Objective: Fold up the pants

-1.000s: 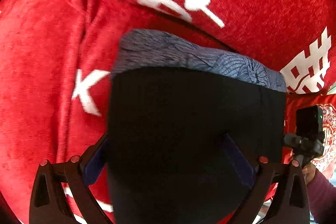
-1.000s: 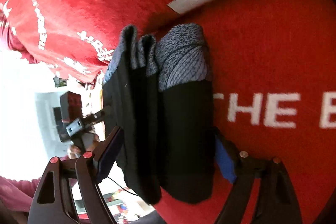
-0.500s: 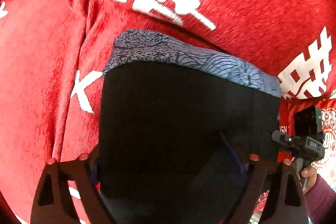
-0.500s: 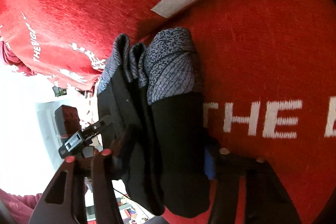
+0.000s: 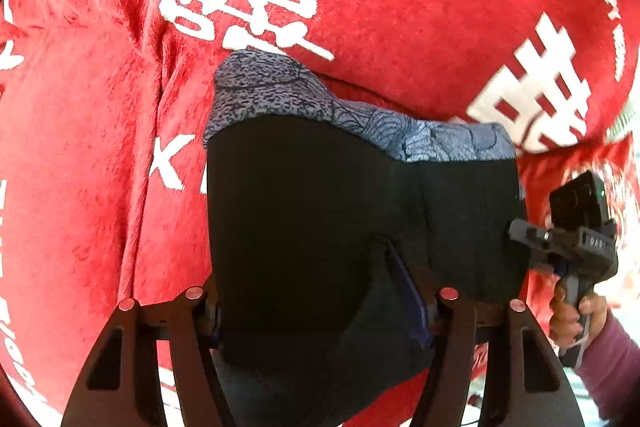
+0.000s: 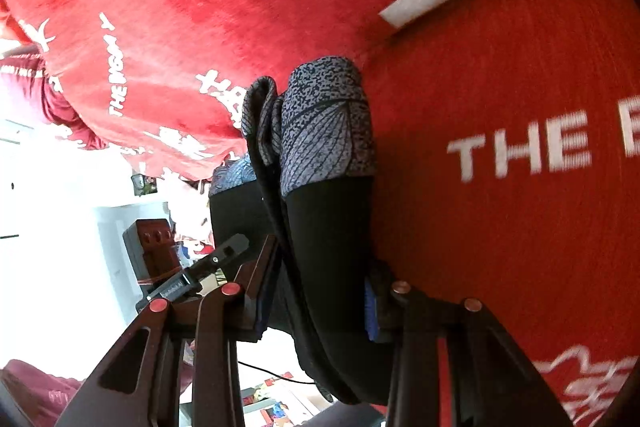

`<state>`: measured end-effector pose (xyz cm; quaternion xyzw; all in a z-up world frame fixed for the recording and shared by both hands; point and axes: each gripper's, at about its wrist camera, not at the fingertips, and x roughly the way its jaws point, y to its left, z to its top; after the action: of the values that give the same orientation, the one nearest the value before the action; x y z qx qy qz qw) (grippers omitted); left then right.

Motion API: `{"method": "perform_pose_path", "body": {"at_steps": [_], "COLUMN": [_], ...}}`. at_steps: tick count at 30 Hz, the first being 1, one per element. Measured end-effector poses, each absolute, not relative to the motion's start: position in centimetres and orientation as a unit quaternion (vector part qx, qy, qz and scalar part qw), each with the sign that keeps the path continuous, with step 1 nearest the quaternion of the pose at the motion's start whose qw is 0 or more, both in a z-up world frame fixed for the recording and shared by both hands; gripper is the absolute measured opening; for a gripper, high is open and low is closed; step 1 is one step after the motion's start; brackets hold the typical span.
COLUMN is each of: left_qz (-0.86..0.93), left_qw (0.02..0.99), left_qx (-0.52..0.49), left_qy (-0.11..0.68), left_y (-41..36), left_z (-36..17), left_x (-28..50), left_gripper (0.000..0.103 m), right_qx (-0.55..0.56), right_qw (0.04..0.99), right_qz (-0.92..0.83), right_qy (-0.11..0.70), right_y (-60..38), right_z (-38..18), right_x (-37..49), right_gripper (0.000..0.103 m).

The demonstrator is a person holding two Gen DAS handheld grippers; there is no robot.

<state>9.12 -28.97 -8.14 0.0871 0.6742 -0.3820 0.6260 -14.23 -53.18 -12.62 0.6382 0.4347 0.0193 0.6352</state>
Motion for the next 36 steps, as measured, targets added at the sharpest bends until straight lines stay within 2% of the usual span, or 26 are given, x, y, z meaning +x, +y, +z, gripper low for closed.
{"method": "perform_pose_path", "body": {"at_steps": [10, 16, 17, 19, 20, 22, 23, 27, 34, 36], "left_qz": [-0.396, -0.374, -0.367, -0.365, -0.365, -0.365, -0.363, -0.368, -0.35, -0.346], "left_qw": [0.613, 0.622, 0.623, 0.637, 0.639, 0.646, 0.651, 0.65, 0.663, 0.664], "left_qx": [0.101, 0.147, 0.15, 0.133, 0.13, 0.135, 0.142, 0.149, 0.199, 0.209], "left_qy": [0.676, 0.671, 0.675, 0.666, 0.665, 0.657, 0.652, 0.648, 0.632, 0.63], "left_y": [-22.4, -19.3, -18.9, -17.9, -17.7, -17.6, -17.6, -17.6, -17.1, -16.6], "left_z": [-6.3, -9.6, -10.6, -11.4, -11.6, -11.9, -12.0, -12.1, -10.0, -9.1], "left_x": [7.7, 7.0, 7.1, 7.5, 7.7, 7.7, 7.7, 7.8, 6.8, 6.3], "left_gripper": [0.067, 0.068, 0.07, 0.082, 0.083, 0.097, 0.098, 0.098, 0.098, 0.098], "right_qx": [0.665, 0.658, 0.651, 0.632, 0.63, 0.632, 0.625, 0.594, 0.542, 0.523], "right_qw": [0.624, 0.618, 0.619, 0.629, 0.63, 0.626, 0.627, 0.634, 0.633, 0.634], "right_qz": [-0.001, -0.019, -0.025, -0.042, -0.051, -0.068, -0.077, -0.111, -0.188, -0.204], "right_qy": [0.41, 0.43, 0.439, 0.451, 0.45, 0.451, 0.458, 0.484, 0.519, 0.531], "right_y": [-46.0, -42.2, -41.7, -41.2, -41.3, -41.5, -41.5, -41.3, -40.0, -39.3], "right_z": [-10.6, -12.1, -12.5, -13.1, -13.4, -14.1, -14.3, -14.1, -11.2, -10.1], "right_x": [-17.7, -18.4, -18.4, -18.6, -18.9, -18.8, -18.7, -18.4, -20.1, -20.7], "right_gripper": [0.038, 0.039, 0.041, 0.041, 0.042, 0.047, 0.05, 0.062, 0.073, 0.079]}}
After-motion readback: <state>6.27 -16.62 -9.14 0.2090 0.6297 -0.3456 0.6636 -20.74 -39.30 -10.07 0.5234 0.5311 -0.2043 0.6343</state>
